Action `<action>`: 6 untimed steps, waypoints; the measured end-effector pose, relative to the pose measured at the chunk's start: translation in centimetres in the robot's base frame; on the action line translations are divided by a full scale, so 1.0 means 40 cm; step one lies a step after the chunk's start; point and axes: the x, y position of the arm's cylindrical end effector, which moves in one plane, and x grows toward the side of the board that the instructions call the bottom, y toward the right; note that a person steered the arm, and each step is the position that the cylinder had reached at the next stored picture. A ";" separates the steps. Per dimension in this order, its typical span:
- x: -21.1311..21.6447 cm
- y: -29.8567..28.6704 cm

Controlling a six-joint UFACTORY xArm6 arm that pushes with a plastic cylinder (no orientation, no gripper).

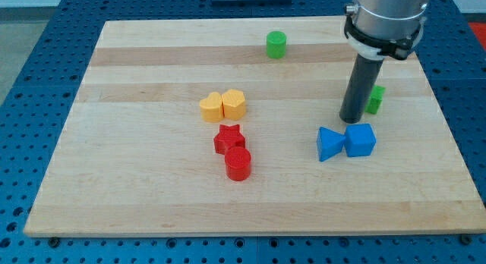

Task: Move the green star slightly upwards

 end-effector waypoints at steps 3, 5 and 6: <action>0.004 0.131; -0.057 0.115; -0.057 0.075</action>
